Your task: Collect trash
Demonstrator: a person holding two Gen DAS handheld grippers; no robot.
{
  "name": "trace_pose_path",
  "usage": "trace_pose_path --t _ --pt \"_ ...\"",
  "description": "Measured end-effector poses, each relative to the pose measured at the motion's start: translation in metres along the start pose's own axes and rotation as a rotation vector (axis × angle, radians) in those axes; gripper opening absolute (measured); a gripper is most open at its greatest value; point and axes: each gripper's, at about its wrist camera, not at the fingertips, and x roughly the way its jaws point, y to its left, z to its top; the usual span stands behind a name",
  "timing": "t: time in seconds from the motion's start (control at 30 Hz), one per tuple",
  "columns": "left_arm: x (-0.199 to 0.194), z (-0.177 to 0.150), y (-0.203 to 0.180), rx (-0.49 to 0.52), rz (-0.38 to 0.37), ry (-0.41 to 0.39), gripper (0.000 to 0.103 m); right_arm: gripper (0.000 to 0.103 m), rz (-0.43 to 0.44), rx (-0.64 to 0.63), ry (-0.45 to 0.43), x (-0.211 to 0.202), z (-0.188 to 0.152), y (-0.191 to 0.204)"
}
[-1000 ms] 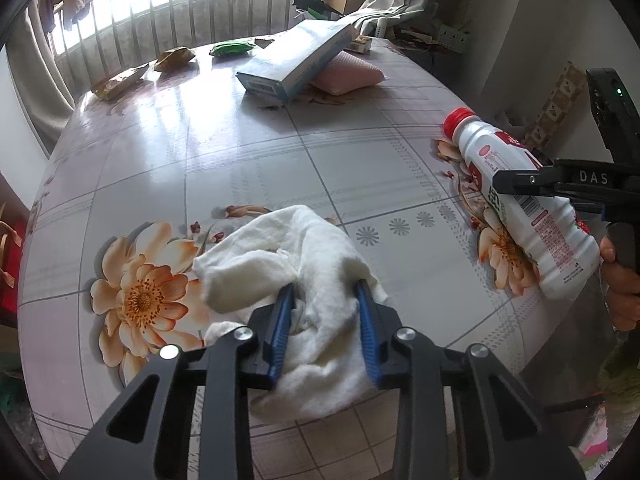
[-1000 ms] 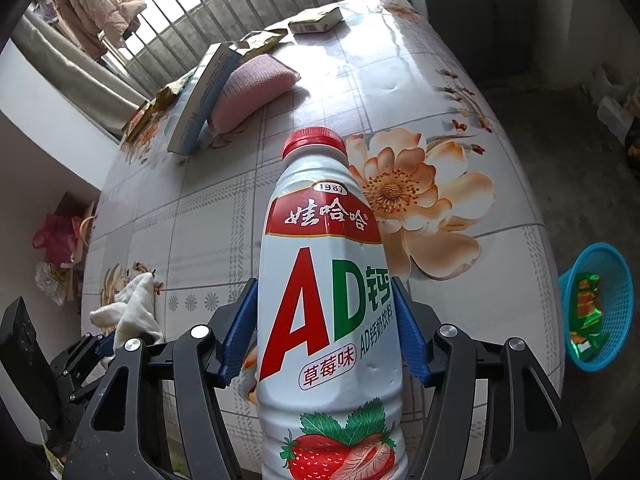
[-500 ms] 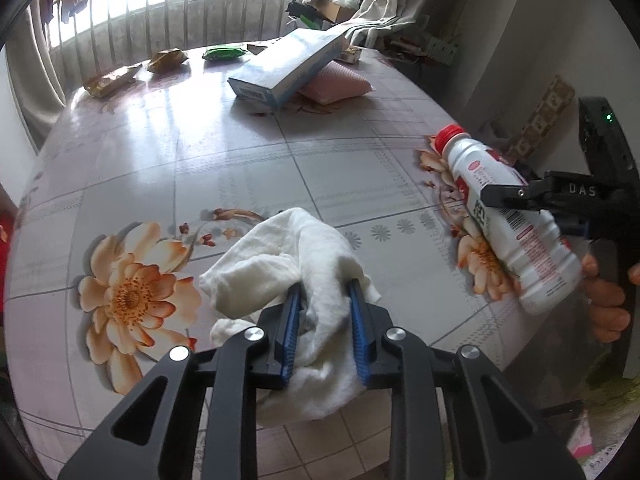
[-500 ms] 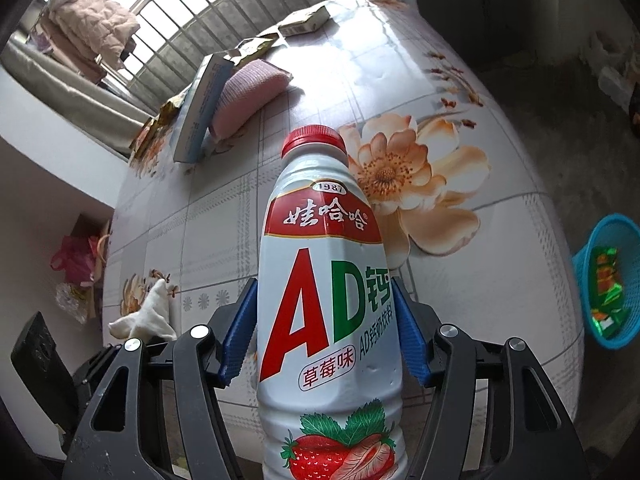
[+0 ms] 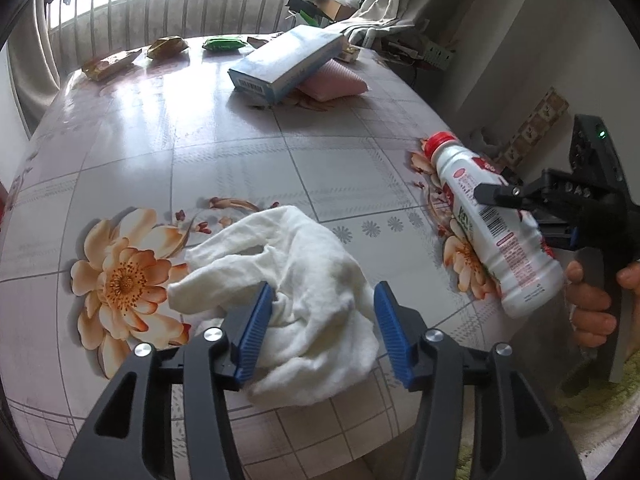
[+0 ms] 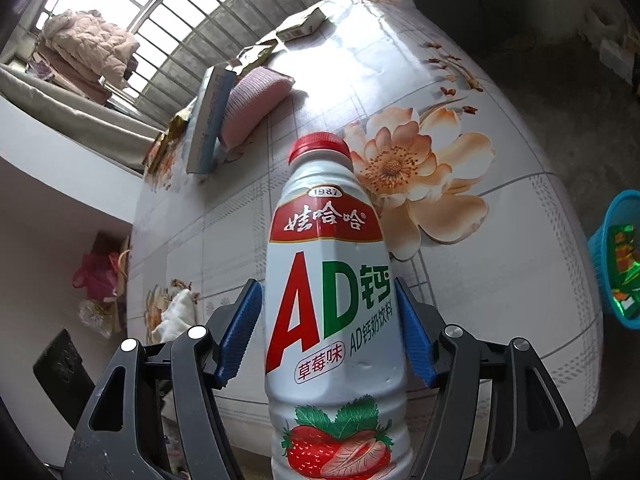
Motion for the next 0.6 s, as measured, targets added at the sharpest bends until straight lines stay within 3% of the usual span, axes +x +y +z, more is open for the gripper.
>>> trace_pose_path --t 0.27,0.6 --pt "0.008 0.001 -0.010 0.049 0.088 0.013 0.051 0.061 0.038 0.052 0.002 0.000 -0.001 -0.007" --pt "0.010 0.003 -0.013 0.070 0.135 0.013 0.037 0.060 0.059 0.072 0.018 0.003 -0.002 -0.010"
